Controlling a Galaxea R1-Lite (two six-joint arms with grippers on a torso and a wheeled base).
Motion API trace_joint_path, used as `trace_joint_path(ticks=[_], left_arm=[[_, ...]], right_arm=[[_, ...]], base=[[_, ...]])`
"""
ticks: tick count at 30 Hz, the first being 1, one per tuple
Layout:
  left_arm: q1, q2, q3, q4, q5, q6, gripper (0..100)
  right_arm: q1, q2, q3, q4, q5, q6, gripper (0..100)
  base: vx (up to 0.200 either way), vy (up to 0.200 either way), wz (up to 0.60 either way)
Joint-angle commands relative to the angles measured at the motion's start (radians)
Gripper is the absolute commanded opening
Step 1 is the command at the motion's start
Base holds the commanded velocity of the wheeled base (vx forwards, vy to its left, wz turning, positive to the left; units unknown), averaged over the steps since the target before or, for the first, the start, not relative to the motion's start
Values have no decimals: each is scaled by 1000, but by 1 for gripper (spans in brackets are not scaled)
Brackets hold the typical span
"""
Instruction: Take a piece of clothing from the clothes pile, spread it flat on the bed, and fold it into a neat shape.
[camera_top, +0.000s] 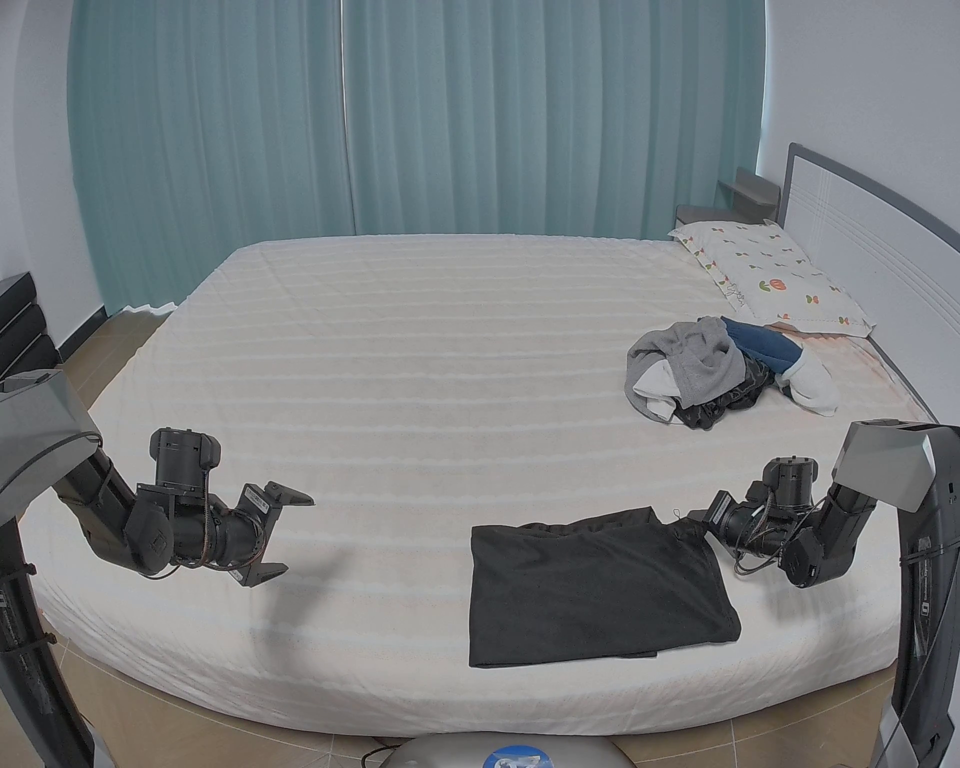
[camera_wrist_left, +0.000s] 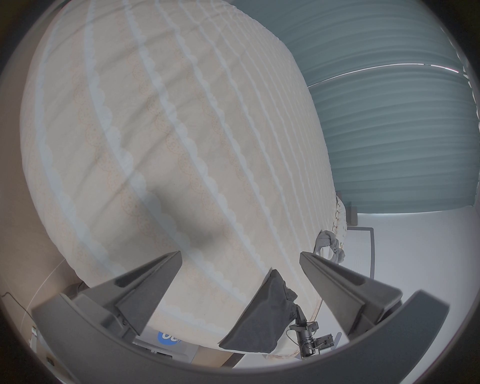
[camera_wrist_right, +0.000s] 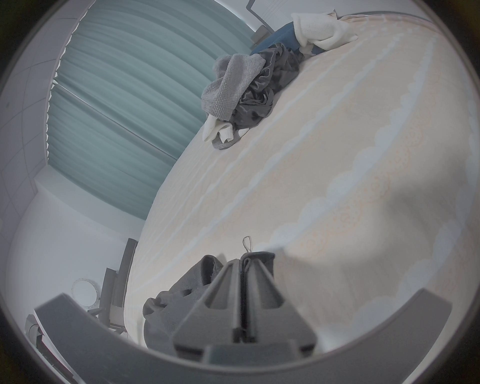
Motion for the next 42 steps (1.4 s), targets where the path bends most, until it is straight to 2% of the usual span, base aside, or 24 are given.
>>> trace_joint_path(ticks=[1, 6, 19, 20, 26, 32, 38, 42], left_arm=[[0, 2, 1, 1, 0, 0, 100], [0, 3, 0, 0, 12, 1, 100], [0, 3, 0, 0, 12, 1, 100], [0, 3, 0, 0, 12, 1, 100], [-8, 2, 6, 0, 14, 3, 100], [-11, -1, 1, 0, 34, -3, 100], [-23, -11, 3, 0, 34, -9, 100], [-34, -4, -2, 0, 34, -9, 100]], right_arm=[[-23, 1, -8, -5, 1, 3, 0], [-56, -1, -19, -6, 4, 6, 0], [-56, -1, -19, -6, 4, 31, 0], [-56, -1, -19, -6, 4, 31, 100], [-69, -16, 14, -80, 8, 75, 100], [-106, -50, 57, -153, 31, 230, 100], [-121, -62, 58, -198, 37, 325, 100], [-121, -56, 75, -233, 37, 333, 100]], base=[[0, 0, 0], [0, 0, 0], [0, 0, 0], [0, 0, 0], [0, 0, 0], [0, 0, 0], [-100, 0, 0], [-150, 0, 0]])
